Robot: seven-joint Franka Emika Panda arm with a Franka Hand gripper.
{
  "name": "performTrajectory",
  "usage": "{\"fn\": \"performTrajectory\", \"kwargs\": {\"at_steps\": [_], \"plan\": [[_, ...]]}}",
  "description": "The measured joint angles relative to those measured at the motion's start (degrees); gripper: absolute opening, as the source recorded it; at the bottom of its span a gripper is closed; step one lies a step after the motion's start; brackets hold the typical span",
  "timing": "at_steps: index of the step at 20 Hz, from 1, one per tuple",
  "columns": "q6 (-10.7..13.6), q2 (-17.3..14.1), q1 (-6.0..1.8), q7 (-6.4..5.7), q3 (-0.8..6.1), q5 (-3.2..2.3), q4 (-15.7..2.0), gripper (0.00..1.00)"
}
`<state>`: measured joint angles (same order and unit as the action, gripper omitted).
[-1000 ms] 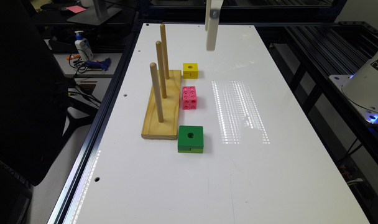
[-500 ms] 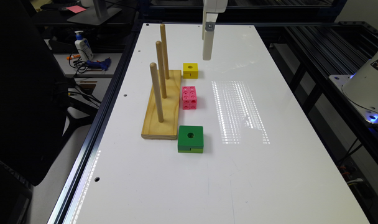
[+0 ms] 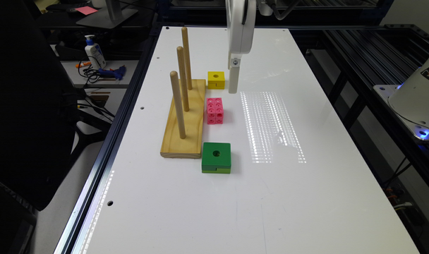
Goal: Pick up pink block.
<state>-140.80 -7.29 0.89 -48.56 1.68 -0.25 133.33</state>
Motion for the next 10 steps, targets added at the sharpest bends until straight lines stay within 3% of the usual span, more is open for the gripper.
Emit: {"fn": "performTrajectory", "kwargs": {"at_steps": [5,10], "plan": [[-0.5,-0.9,0.00,0.00,0.00,-0.01,0.22,1.00],[-4.5,-4.4,-0.09,0.02,-0.02,-0.09,0.04,1.00]]}}
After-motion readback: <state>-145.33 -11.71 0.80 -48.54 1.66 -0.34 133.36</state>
